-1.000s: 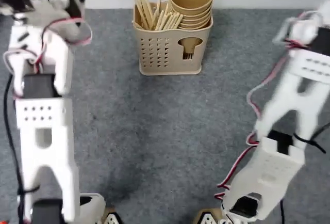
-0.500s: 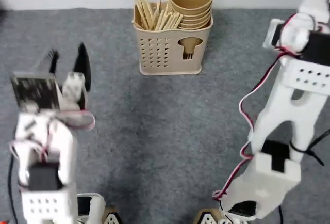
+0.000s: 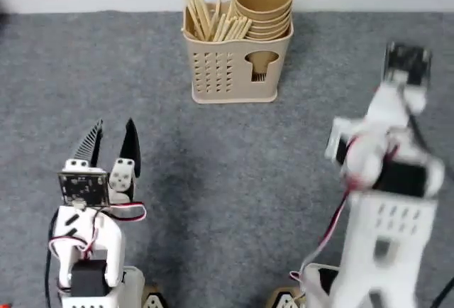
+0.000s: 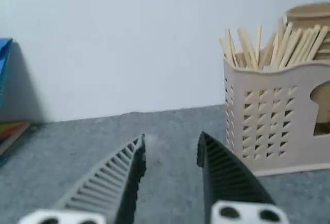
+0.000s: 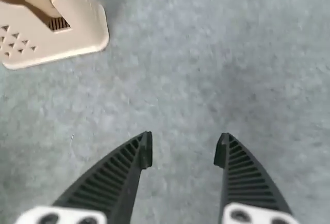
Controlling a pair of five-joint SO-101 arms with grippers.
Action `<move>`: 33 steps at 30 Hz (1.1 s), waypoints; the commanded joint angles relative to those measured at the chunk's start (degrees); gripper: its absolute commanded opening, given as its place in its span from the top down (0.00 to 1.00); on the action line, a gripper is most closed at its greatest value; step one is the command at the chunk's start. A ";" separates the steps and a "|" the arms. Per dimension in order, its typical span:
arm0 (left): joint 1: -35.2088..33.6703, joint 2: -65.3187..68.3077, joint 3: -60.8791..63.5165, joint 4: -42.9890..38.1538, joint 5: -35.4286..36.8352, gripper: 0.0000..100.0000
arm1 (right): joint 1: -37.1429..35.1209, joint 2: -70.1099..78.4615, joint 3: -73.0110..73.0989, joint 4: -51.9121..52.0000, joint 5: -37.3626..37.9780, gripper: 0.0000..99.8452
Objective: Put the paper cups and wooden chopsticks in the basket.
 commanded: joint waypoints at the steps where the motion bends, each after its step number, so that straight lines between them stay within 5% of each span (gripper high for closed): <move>1: -0.44 -1.49 0.92 0.09 1.41 0.84 | -1.36 -23.16 29.98 -15.78 -0.26 0.79; 7: -0.35 -1.32 6.11 0.09 5.27 0.84 | -2.51 -58.59 66.46 -45.76 -0.09 0.79; 12: -0.09 -1.32 9.80 0.00 5.27 0.84 | -7.25 -47.87 66.81 -53.14 -0.44 0.79; 20: -4.13 -1.23 9.89 21.19 5.19 0.84 | -14.55 -45.49 67.34 -28.97 -0.35 0.79; 25: -12.57 -1.23 9.89 21.98 5.01 0.84 | -14.55 -45.58 67.34 -15.08 -0.44 0.79; 33: -14.33 -1.32 9.89 36.66 5.19 0.84 | -14.55 -50.86 67.25 -8.13 -0.35 0.79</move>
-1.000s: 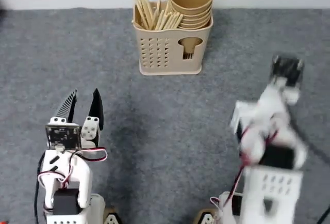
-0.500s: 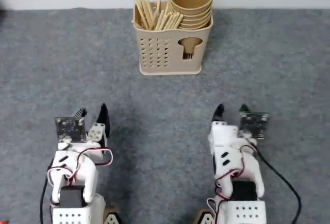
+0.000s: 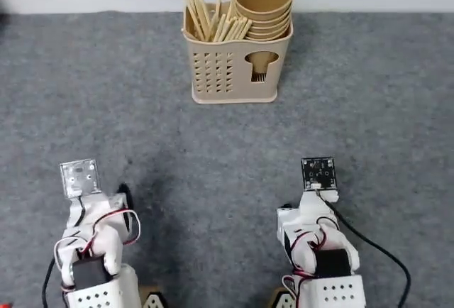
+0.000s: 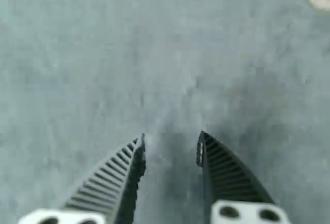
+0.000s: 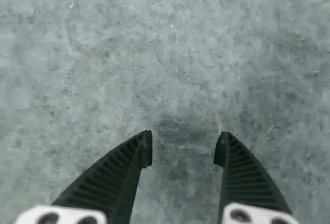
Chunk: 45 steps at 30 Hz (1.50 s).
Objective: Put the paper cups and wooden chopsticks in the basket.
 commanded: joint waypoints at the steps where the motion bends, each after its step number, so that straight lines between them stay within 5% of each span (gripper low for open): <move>1: -3.08 -0.79 -0.22 1.85 0.44 0.84 | -0.31 -3.12 0.79 4.26 -0.18 0.79; 4: -15.82 -0.53 -0.22 -9.93 -0.44 0.84 | -0.31 -4.88 0.70 6.90 -0.18 0.79; 6: -17.93 -0.44 -0.22 -17.05 -6.68 0.84 | -0.31 -5.93 0.62 8.84 -0.18 0.79; 10: -3.52 -0.79 -0.22 -14.95 -22.42 0.84 | -0.31 -7.43 0.53 10.59 -0.09 0.79; 13: 5.36 -0.70 -0.22 -8.79 -26.90 0.84 | -0.31 -7.43 0.53 10.59 -0.09 0.79; 17: 12.48 -0.70 -0.22 5.71 -27.34 0.84 | -0.31 -7.43 0.53 10.59 -0.09 0.79; 45: 14.86 -0.70 -0.22 5.19 -27.25 0.84 | -0.31 -7.43 0.53 10.59 -0.09 0.79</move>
